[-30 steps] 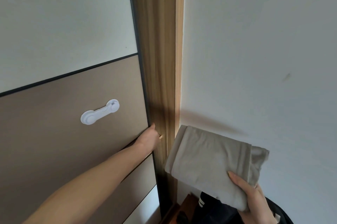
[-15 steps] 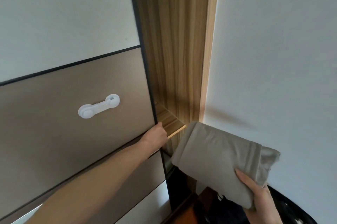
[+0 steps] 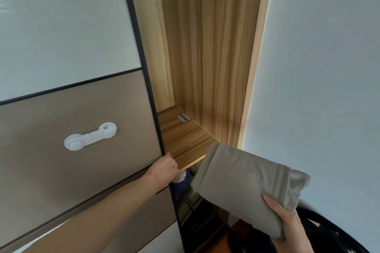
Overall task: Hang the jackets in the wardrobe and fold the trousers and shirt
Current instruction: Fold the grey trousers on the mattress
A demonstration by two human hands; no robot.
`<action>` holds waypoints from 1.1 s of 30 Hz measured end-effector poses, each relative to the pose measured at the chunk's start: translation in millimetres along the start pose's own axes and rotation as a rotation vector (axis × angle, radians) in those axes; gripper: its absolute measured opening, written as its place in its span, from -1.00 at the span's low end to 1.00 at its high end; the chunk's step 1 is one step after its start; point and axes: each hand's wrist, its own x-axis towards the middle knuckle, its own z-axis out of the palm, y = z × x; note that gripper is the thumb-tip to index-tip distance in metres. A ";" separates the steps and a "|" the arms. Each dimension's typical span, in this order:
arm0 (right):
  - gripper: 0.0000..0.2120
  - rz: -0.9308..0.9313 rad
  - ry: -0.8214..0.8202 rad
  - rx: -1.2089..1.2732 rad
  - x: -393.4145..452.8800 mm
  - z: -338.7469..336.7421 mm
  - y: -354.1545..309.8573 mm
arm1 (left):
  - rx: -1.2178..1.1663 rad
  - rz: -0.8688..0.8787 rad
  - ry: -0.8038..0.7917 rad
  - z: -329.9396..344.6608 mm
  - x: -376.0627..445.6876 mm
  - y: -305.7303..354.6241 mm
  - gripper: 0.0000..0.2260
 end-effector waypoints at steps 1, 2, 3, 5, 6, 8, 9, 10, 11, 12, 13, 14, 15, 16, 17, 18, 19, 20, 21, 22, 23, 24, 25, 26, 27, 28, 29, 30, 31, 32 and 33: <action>-0.29 0.001 0.002 0.003 -3.1 3.9 3.7 | 0.007 -0.003 0.000 3.5 -8.5 2.1 -0.83; -0.26 0.005 0.000 0.005 -6.8 7.9 7.3 | -0.003 -0.008 -0.005 7.7 -17.0 4.6 -0.81; -0.24 0.006 -0.004 0.004 -10.6 12.1 10.9 | -0.016 -0.016 -0.013 12.1 -25.4 7.0 -0.78; -0.26 -0.003 -0.027 -0.004 -18.4 20.5 17.2 | -0.029 -0.018 -0.018 20.4 -42.1 9.6 -0.81; -0.28 -0.006 -0.044 -0.007 -22.5 25.1 21.0 | -0.037 -0.015 -0.019 24.7 -50.1 11.2 -0.83; -0.27 -0.003 -0.050 -0.007 -30.5 33.8 29.9 | -0.074 -0.015 -0.024 34.6 -62.4 15.5 -0.84; -0.27 -0.008 -0.046 -0.007 -33.7 37.4 34.7 | -0.095 -0.018 -0.029 38.2 -67.6 17.3 -0.83; -0.28 -0.015 -0.039 -0.013 -36.7 41.5 39.2 | -0.105 -0.024 -0.029 41.0 -72.7 18.3 -0.83; -0.31 -0.022 -0.034 -0.021 -40.1 45.6 43.5 | -0.104 -0.031 -0.026 42.7 -77.4 18.6 -0.83; -0.34 -0.023 -0.026 -0.032 -43.5 49.9 47.3 | -0.097 -0.033 -0.020 44.4 -81.6 18.7 -0.83; -0.35 -0.022 -0.018 -0.041 -46.7 53.4 50.9 | -0.089 -0.030 -0.017 45.4 -85.5 19.0 -0.83; -0.34 -0.021 -0.011 -0.049 -49.9 55.2 54.2 | -0.082 -0.023 -0.018 46.3 -89.0 19.8 -0.83; -0.32 -0.021 -0.010 -0.051 -53.2 56.6 57.6 | -0.073 -0.015 -0.023 47.2 -92.4 20.5 -0.83; -0.34 -0.023 -0.015 -0.048 -56.0 56.6 60.9 | -0.058 -0.008 -0.022 47.4 -95.6 20.5 -0.83; -0.36 -0.024 -0.022 -0.044 -58.8 56.1 64.1 | -0.040 -0.003 -0.018 47.5 -98.5 20.2 -0.82; -0.39 -0.023 -0.029 -0.040 -61.6 55.4 66.9 | -0.028 -0.001 -0.012 47.7 -100.8 19.9 -0.80; -0.41 -0.023 -0.037 -0.034 -64.3 54.6 69.3 | -0.029 0.000 -0.008 48.4 -103.5 19.6 -0.80; -0.42 -0.025 -0.048 -0.029 -66.8 54.0 71.2 | -0.045 0.002 -0.007 49.7 -107.1 19.4 -0.80; -0.42 -0.025 -0.060 -0.028 -69.5 54.0 72.9 | -0.067 0.003 -0.011 51.7 -111.3 19.6 -0.81; -0.40 -0.023 -0.069 -0.030 -72.7 55.3 74.4 | -0.085 0.003 -0.014 54.9 -116.3 20.2 -0.81; -0.38 -0.022 -0.073 -0.030 -75.9 57.0 76.1 | -0.102 0.003 -0.017 58.7 -122.3 20.9 -0.81; -0.37 -0.023 -0.066 -0.027 -78.4 58.1 77.8 | -0.125 0.005 -0.020 62.6 -128.9 21.3 -0.80; -0.37 -0.025 -0.057 -0.023 -80.2 59.4 79.9 | -0.154 0.007 -0.025 67.0 -135.8 21.9 -0.80; -0.39 -0.025 -0.048 -0.016 -82.3 60.8 81.9 | -0.184 0.009 -0.031 71.5 -142.5 23.0 -0.80; -0.39 -0.023 -0.046 -0.008 -84.1 61.9 84.2 | -0.209 0.010 -0.036 75.9 -149.1 24.9 -0.79; -0.39 -0.018 -0.047 -0.001 -85.8 62.8 87.0 | -0.227 0.009 -0.036 79.3 -155.3 26.3 -0.79; -0.36 -0.014 -0.051 -0.002 -87.0 63.3 90.4 | -0.246 0.005 -0.039 82.5 -161.5 27.5 -0.79; -0.32 -0.007 -0.056 -0.003 -88.8 63.4 94.8 | -0.262 -0.002 -0.043 85.9 -168.1 29.3 -0.79; -0.29 0.003 -0.067 0.000 -89.8 63.1 98.2 | -0.271 -0.011 -0.042 88.6 -172.2 30.8 -0.79; -0.28 0.015 -0.080 0.000 -91.4 63.1 101.3 | -0.274 -0.016 -0.042 90.7 -176.4 32.3 -0.79; -0.29 0.027 -0.093 -0.006 -93.5 63.7 105.0 | -0.276 -0.020 -0.047 92.7 -181.6 34.1 -0.78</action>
